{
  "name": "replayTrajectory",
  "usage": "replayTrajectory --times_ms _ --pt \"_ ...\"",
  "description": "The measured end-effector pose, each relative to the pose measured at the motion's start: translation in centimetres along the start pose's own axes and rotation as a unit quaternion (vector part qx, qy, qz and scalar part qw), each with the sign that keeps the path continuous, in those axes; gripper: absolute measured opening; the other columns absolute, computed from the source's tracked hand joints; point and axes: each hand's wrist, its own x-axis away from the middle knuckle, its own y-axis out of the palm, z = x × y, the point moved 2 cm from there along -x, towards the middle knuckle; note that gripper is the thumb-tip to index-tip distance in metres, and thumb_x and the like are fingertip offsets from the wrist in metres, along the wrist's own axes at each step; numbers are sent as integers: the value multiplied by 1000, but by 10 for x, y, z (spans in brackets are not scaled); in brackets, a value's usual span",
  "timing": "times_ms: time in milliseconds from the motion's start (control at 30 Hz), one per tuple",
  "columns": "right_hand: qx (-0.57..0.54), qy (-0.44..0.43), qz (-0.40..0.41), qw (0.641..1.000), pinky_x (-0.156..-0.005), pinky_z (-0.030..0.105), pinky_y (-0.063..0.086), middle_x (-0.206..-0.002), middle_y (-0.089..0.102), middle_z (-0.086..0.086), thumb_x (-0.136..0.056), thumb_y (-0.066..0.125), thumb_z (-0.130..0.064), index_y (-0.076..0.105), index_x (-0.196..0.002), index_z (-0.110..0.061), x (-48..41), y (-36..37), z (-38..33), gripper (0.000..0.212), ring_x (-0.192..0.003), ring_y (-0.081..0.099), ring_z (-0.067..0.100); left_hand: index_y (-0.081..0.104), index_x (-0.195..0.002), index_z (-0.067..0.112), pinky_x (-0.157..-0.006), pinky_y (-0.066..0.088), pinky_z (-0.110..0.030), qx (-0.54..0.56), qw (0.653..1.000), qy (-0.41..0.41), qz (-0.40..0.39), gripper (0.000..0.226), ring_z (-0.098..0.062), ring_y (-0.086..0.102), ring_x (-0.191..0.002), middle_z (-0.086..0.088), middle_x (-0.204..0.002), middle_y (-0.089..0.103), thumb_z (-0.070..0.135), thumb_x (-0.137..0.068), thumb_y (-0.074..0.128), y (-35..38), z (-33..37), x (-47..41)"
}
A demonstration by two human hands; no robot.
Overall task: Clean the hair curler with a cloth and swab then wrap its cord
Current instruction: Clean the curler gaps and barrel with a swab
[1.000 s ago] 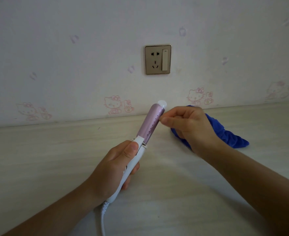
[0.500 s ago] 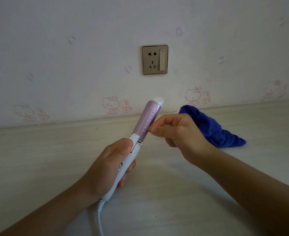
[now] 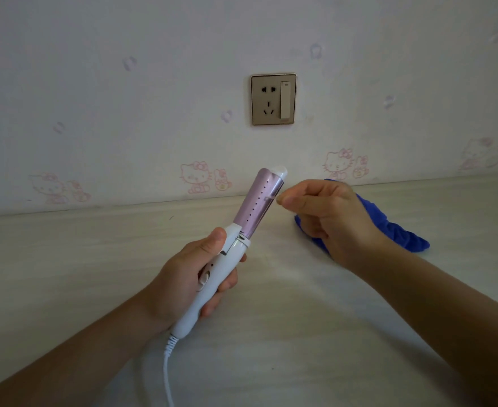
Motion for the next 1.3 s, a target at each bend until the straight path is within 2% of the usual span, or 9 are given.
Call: replayTrajectory --times_ms 133,300,467,600,867,1000,1100,1167,1300 --pt "34 -17 -61 997 -43 26 22 -60 49 15 -89 72 0 79 -80 -8 7 22 7 14 -43 30 11 63 -103 -3 -34 33 -19 40 999 -4 -5 71 -16 37 -30 -13 -63 47 62 -90 38 -4 -2 4" --pt "-4 -26 -30 999 -39 22 23 -47 47 -3 -91 70 -2 80 -74 -17 -1 -1 -3 25 -40 28 9 63 -102 -1 -34 32 -20 37 999 -12 3 72 -15 37 -30 -12 -63 47 66 -89 39 -4 -4 -1" --pt "98 -87 -60 990 -45 7 38 -51 62 -12 -90 72 1 77 -83 -5 4 17 6 11 -42 52 -1 68 -100 6 -36 37 -19 16 1000 16 14 76 -16 40 -32 -9 -63 52 77 -87 45 -13 -8 2" --pt "134 -96 -33 986 -48 22 36 -56 57 16 -91 73 -3 78 -82 -6 -1 10 13 11 -47 44 16 68 -98 11 -39 38 -21 -55 996 40 54 75 -17 41 -36 -8 -64 55 82 -81 51 -12 -2 -6" --pt "327 -66 63 941 -77 12 55 -82 77 -23 -93 75 -22 79 -92 -39 51 -31 27 17 -81 72 -5 65 -87 36 -45 49 -32 -110 990 26 80 64 -28 60 -47 -11 -65 64 95 -73 44 -4 11 -5" --pt "560 -42 -41 826 -111 28 45 -135 62 -32 -103 47 -52 66 -130 -50 96 -48 40 33 -129 57 -4 63 -86 37 -42 39 -26 -130 989 4 74 54 -19 45 -43 -3 -62 55 86 -83 39 -8 5 5" --pt "647 11 -208 734 -126 27 -3 -165 -4 -34 -96 1 -73 7 -152 -67 106 -50 40 56 -155 -9 -6 56 -78 24 -45 32 -28 -93 992 -28 82 38 -20 38 -45 -8 -63 50 62 -80 48 -5 0 5" --pt "660 25 -233 714 -123 29 -13 -164 -18 -30 -97 -3 -71 -10 -151 -65 112 -51 38 55 -153 -22 -3 57 -78 22 -46 30 -27 -82 993 -45 71 32 -21 36 -46 -6 -60 50 53 -72 52 3 -5 6" --pt "684 25 -208 699 -126 32 -11 -170 -14 -22 -101 5 -67 -9 -158 -54 123 -55 32 60 -156 -19 2 63 -88 24 -44 31 -28 -103 994 -3 45 28 -21 38 -49 -1 -59 54 41 -71 49 24 -9 9"
